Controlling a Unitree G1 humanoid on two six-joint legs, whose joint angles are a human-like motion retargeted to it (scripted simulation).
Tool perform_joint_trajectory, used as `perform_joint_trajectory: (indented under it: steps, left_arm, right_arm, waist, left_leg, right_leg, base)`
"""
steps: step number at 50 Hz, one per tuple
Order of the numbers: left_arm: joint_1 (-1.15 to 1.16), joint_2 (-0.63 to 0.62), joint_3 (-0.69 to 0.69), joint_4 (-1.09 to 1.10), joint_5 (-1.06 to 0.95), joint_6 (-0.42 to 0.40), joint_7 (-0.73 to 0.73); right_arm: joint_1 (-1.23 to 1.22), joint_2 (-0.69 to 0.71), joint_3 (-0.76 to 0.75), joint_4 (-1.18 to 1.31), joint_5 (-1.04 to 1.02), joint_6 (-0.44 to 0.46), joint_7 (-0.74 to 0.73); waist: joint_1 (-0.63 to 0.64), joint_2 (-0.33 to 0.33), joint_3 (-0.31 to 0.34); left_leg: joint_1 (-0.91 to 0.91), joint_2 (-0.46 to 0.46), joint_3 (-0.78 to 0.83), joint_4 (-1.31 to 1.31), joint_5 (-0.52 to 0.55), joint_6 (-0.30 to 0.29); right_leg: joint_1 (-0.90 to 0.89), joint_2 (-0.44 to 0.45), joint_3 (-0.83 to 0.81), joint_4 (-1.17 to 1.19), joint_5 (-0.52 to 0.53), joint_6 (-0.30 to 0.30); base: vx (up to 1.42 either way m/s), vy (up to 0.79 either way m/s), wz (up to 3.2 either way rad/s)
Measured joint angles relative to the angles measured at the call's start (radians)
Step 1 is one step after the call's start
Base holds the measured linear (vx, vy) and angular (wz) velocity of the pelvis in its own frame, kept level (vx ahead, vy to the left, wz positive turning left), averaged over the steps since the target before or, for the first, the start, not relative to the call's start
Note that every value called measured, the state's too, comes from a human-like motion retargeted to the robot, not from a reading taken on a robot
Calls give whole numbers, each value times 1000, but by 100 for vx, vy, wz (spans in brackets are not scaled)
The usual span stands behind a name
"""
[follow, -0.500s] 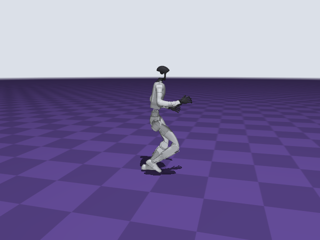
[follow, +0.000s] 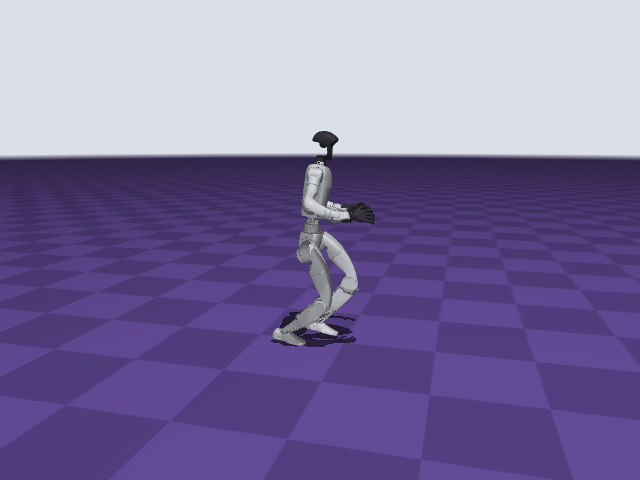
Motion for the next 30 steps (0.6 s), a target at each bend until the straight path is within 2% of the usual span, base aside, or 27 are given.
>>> perform_joint_trajectory:
  steps: [4,10,20,23,25,30]
  left_arm:
    - [-34,-5,-16,13,27,-14,30]
    - [-102,0,-36,-11,47,-35,82]
    - [-183,24,-70,-48,57,-60,150]
    - [-180,20,-85,-40,47,-56,150]
    - [-179,15,-96,-21,34,-50,146]
    - [-119,-20,-104,39,13,-29,129]
  right_arm:
    - [42,12,3,62,-24,-5,-2]
    - [90,13,13,130,-50,-10,10]
    - [84,0,34,160,-47,-19,4]
    - [82,5,39,160,-42,-19,-5]
    - [63,7,30,161,-40,-17,-19]
    - [-3,12,-6,146,-41,-11,-59]
  waist:
    - [-20,9,-11]
    - [-84,-30,-33]
    - [-180,-120,-22]
    - [-195,-141,-8]
    - [-192,-125,-7]
    - [-153,-84,25]
  left_leg:
    - [70,-18,14,-100,-52,15]
    - [222,-138,54,-356,-96,44]
    - [416,-325,62,-688,-8,42]
    - [413,-340,63,-665,3,41]
    - [405,-317,47,-658,-2,40]
    - [290,-218,16,-418,-39,34]
  right_leg:
    - [16,7,29,-29,-3,-10]
    - [37,-64,76,-39,-18,8]
    - [50,-201,130,28,-34,43]
    - [53,-230,132,59,-43,48]
    - [50,-203,119,42,-37,43]
    - [59,-128,89,36,-34,31]
  base:
    - [-4,0,-26]
    - [0,0,0]
    - [0,0,0]
    - [-6,-7,10]
    - [-3,-8,2]
    - [-8,-11,-6]
